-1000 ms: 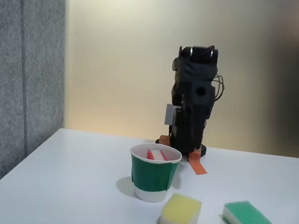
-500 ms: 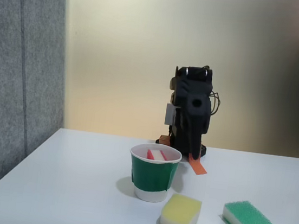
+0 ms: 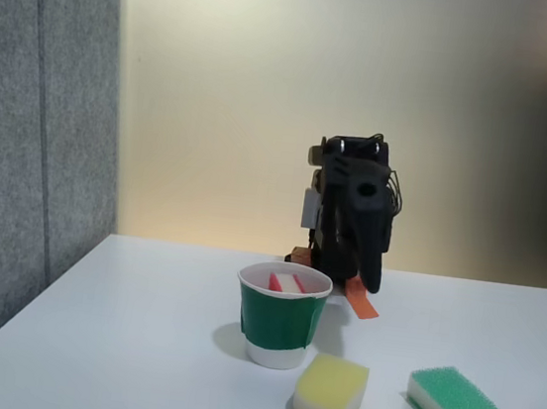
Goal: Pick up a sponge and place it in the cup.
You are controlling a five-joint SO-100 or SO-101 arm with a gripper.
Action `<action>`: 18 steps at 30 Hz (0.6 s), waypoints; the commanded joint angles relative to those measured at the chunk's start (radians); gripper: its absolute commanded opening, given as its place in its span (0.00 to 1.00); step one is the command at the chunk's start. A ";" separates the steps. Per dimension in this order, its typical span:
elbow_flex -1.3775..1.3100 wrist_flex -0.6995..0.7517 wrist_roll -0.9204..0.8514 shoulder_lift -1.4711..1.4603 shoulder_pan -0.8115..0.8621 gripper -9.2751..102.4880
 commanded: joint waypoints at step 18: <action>0.048 0.347 -0.049 0.023 -0.009 0.08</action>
